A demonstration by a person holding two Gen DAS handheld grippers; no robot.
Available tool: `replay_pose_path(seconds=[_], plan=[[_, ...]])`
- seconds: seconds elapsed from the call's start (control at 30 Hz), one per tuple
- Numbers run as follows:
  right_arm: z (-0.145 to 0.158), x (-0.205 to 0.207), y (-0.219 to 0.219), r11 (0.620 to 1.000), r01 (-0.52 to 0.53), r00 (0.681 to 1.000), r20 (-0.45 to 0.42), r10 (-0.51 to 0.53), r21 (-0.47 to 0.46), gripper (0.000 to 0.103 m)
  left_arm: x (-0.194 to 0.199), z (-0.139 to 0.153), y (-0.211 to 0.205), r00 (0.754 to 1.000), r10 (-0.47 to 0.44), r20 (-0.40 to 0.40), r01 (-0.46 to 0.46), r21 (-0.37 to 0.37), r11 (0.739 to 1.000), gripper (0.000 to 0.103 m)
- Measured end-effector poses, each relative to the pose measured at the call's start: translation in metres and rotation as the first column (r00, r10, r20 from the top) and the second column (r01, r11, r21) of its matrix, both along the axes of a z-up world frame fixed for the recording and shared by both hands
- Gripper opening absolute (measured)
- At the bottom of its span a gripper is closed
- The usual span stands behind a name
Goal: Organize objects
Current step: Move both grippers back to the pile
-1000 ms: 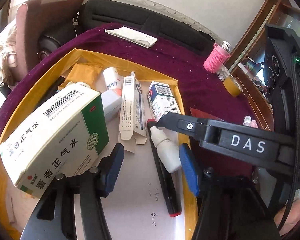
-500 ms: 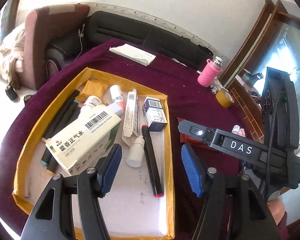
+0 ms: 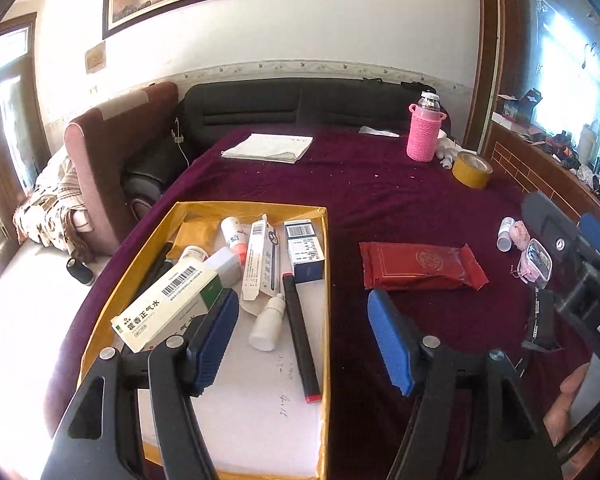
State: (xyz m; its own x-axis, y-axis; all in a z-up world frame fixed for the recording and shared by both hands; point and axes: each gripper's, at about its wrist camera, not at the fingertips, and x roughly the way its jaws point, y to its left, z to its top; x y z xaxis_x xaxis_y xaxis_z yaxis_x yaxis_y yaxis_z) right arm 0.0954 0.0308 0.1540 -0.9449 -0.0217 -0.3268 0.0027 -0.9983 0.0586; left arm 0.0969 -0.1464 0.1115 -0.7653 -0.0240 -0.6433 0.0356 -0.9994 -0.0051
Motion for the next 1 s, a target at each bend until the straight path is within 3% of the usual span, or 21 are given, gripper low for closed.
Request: replay_pose_path(seconds=[0.1, 0.2, 0.47, 0.63, 0.83, 1.0], plan=[[-0.01, -0.013, 0.02, 0.998, 0.053, 0.993, 0.106, -0.057, 0.038, 0.103, -0.003, 0.0, 0.021, 0.999, -0.031, 0.018, 0.031, -0.019, 0.999, 0.061], [-0.022, -0.016, 0.047, 0.998, 0.066, 0.985, 0.16, -0.064, -0.006, 0.103, -0.004, -0.002, 0.047, 0.997, -0.072, 0.032, 0.074, -0.057, 0.996, 0.061], [-0.033, -0.011, 0.125, 0.984, 0.159, 0.963, 0.232, -0.138, -0.076, 0.103, -0.007, -0.014, 0.111, 0.981, -0.171, 0.095, 0.184, -0.145, 0.972, 0.061], [-0.039, -0.013, 0.17, 0.967, 0.221, 0.944, 0.277, -0.18, -0.125, 0.103, -0.011, -0.027, 0.133, 0.97, -0.198, 0.143, 0.22, -0.163, 0.962, 0.061], [-0.051, -0.022, 0.213, 0.95, 0.267, 0.911, 0.363, -0.195, -0.162, 0.103, -0.021, -0.054, 0.142, 0.953, -0.213, 0.213, 0.245, -0.137, 0.96, 0.061], [-0.067, -0.037, 0.249, 0.929, 0.283, 0.873, 0.466, -0.146, -0.24, 0.103, -0.035, -0.088, 0.134, 0.935, -0.192, 0.298, 0.223, -0.072, 0.972, 0.061]])
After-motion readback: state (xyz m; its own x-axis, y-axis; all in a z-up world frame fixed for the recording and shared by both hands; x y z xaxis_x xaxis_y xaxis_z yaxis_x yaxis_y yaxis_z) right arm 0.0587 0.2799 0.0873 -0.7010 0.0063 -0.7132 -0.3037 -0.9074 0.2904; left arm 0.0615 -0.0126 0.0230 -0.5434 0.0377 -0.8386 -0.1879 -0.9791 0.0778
